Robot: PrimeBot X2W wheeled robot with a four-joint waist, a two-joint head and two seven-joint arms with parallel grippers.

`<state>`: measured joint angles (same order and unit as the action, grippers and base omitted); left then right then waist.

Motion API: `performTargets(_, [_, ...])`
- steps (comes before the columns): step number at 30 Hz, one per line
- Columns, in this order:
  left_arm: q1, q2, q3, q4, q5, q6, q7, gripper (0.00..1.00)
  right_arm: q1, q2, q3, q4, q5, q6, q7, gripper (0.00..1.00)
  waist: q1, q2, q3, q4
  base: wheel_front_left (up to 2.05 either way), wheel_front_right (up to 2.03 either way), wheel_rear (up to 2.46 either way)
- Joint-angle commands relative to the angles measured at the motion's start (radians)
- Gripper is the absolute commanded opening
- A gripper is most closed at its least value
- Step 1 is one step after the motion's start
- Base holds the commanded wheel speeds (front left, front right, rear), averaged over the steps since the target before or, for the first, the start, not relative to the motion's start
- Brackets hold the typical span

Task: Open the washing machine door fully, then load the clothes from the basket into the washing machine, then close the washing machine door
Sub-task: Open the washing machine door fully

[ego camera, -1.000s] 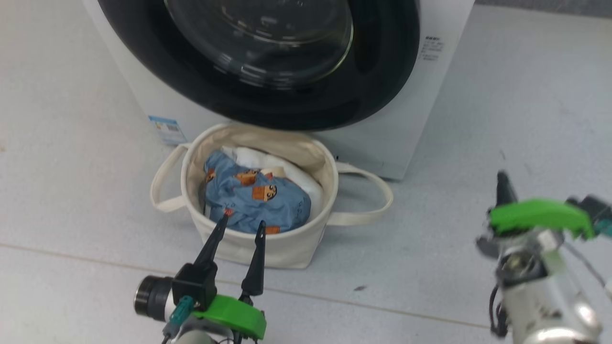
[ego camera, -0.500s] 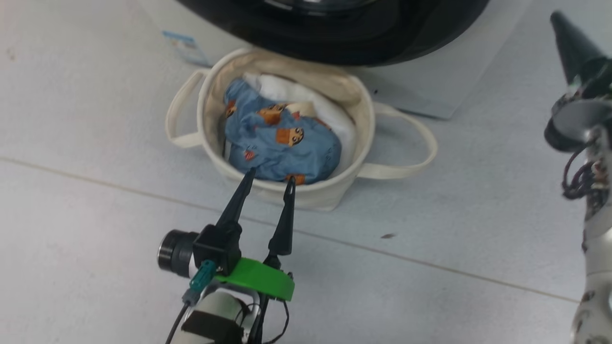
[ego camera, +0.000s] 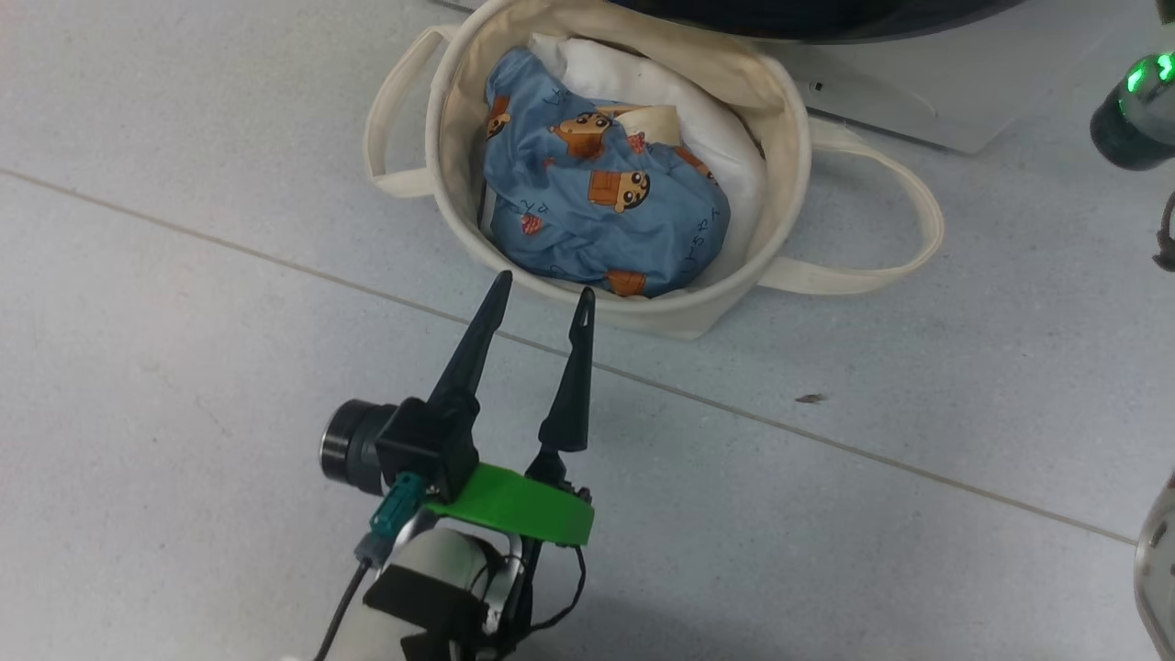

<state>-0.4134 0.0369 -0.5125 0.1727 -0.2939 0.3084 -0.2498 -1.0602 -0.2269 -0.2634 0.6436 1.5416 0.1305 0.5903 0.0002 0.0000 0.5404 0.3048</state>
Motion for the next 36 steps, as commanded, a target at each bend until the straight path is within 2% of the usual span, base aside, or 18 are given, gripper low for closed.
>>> performTargets(1, [-0.013, 0.013, 0.016, -0.036, -0.003, 0.009, -0.012, 1.00, -0.045, 0.002, 0.012, -0.027, 0.007, 0.000, 0.013, 0.00, -0.0002, 0.0000, 0.015, 0.010, 0.00, 0.00, 0.00])
performTargets(7, [-0.023, 0.013, 0.009, -0.043, -0.010, 0.013, -0.012, 1.00, -0.090, 0.003, 0.010, 0.011, 0.024, 0.000, 0.038, 0.00, -0.0002, 0.0000, 0.031, 0.014, 0.00, 0.00, 0.00])
performTargets(15, [-0.013, 0.013, 0.028, -0.093, 0.000, 0.019, -0.012, 1.00, -0.109, 0.008, 0.040, 0.088, 0.049, 0.000, 0.142, 0.00, -0.0002, 0.0000, 0.028, 0.013, 0.00, 0.00, 0.00])
performTargets(24, [0.020, 0.013, 0.047, -0.065, 0.014, 0.001, -0.012, 1.00, 0.016, 0.070, 0.060, 0.100, 0.060, 0.000, 0.178, 0.00, -0.0002, 0.0000, -0.058, -0.003, 0.00, 0.00, 0.00])
performTargets(30, [0.051, 0.013, 0.068, -0.043, 0.024, -0.017, -0.012, 1.00, 0.134, 0.135, 0.095, 0.075, 0.062, 0.000, 0.196, 0.00, -0.0002, 0.0000, -0.125, -0.014, 0.00, 0.00, 0.00])
performTargets(36, [0.083, 0.013, 0.087, -0.030, 0.028, -0.031, -0.012, 1.00, 0.233, 0.171, 0.172, 0.055, 0.081, 0.000, 0.215, 0.00, -0.0002, 0.0000, -0.172, -0.013, 0.00, 0.00, 0.00])
